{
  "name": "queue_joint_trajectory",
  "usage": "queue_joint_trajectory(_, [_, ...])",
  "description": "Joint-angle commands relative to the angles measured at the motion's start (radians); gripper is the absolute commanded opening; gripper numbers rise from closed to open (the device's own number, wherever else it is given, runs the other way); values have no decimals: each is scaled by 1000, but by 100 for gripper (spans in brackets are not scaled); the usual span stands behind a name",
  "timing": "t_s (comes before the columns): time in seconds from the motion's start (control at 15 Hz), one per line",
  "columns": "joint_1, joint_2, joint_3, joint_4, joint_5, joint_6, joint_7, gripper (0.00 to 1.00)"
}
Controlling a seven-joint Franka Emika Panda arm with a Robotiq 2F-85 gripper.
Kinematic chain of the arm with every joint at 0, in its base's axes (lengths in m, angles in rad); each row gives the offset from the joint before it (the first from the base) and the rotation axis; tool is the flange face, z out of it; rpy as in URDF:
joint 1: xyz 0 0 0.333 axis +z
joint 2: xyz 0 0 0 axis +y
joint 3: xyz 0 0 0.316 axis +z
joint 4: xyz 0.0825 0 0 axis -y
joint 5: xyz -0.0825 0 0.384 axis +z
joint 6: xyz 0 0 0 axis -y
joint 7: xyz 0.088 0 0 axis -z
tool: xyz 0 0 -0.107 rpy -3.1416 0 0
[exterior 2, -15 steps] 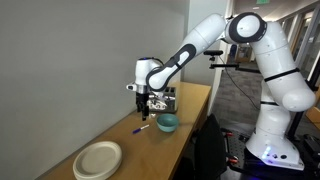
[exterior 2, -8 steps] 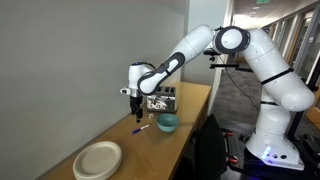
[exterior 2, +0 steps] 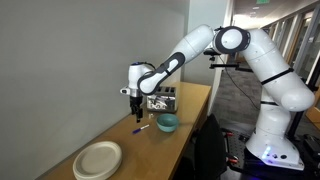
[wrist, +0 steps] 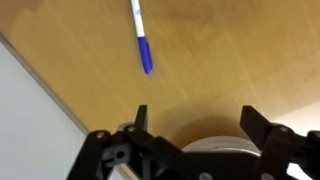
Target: Put the marker in the blue bowl
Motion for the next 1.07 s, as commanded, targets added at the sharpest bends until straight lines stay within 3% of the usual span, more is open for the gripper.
queue_joint_trajectory(0.0, [-17, 2, 20, 3, -19, -4, 12, 100])
queue_joint_trajectory(0.47, [-107, 65, 65, 20, 0, 14, -173, 100])
queue_joint_trajectory(1.0, [-167, 302, 75, 214, 9, 47, -313, 100])
